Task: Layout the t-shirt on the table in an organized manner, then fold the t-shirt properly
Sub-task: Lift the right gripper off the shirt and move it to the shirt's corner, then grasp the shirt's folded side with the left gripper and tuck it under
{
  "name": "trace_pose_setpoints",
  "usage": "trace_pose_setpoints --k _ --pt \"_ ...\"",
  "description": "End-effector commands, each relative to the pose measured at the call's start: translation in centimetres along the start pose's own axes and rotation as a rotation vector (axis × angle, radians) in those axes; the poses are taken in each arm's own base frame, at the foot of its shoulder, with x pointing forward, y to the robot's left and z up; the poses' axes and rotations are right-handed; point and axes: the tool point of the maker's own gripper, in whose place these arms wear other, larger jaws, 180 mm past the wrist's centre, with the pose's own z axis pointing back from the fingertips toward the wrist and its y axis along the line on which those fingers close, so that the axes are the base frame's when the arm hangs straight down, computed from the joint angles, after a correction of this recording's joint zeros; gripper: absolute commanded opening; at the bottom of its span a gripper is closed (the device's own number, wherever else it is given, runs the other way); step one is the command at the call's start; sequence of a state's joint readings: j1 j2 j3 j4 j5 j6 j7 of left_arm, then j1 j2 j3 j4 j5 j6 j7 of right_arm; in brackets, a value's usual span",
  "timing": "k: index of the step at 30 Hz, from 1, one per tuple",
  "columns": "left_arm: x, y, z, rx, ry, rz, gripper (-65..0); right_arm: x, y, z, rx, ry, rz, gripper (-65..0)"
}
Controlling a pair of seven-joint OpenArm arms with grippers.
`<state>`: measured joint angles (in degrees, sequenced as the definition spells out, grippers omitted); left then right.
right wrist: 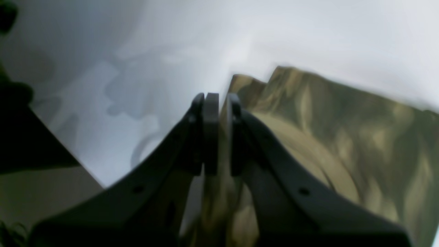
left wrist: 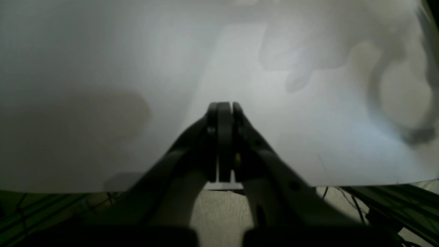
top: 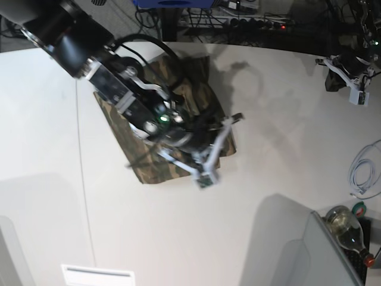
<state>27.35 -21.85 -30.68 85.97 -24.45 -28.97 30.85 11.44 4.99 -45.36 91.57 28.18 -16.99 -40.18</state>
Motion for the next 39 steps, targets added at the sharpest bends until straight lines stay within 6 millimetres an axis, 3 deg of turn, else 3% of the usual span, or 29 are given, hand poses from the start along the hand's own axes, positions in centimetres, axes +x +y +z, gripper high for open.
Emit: trace_pose_setpoints --k 1,5,8,15,21,26,30,35,36,39 --pt "1.2 0.5 0.3 0.003 -0.033 -0.017 -65.0 0.5 -0.4 1.4 -0.016 -0.018 -0.035 -60.2" --pt "1.1 0.3 0.3 -0.001 -0.031 -0.018 -65.0 -4.9 -3.2 5.2 -0.107 0.101 -0.158 -60.2" --pt "1.3 0.0 0.2 -0.009 -0.035 -0.026 -65.0 -8.9 -4.2 6.3 -0.138 0.166 -0.217 -60.2" --pt "1.4 -5.5 -1.5 -0.147 -0.018 -0.090 -65.0 -13.5 -6.3 4.1 -0.223 0.211 -0.223 -60.2" --pt "2.5 -9.7 -1.6 -0.224 -0.062 -0.098 -65.0 -14.4 -4.9 2.9 -0.199 0.236 -0.192 -60.2" --pt "4.0 -13.6 -1.2 -0.306 -0.113 -0.118 -65.0 -12.0 -3.6 4.5 -0.153 0.162 -0.187 -60.2" --pt "4.1 -16.4 -1.0 -0.374 -0.119 -0.143 -65.0 -10.1 -5.0 7.1 -0.173 0.077 -0.229 -60.2" --pt "4.3 -18.9 -1.3 -0.407 -0.149 -0.061 -65.0 -11.0 -8.1 8.7 -0.258 0.062 -0.323 -60.2" --pt "4.6 -19.4 -1.4 -0.413 -0.158 -0.052 -59.7 -11.2 -8.3 8.8 -0.265 0.065 -0.328 -60.2" --pt "4.9 -20.4 -1.5 -0.431 -0.169 -0.031 -26.8 -12.1 -8.9 9.2 -0.279 0.088 -0.306 -60.2"
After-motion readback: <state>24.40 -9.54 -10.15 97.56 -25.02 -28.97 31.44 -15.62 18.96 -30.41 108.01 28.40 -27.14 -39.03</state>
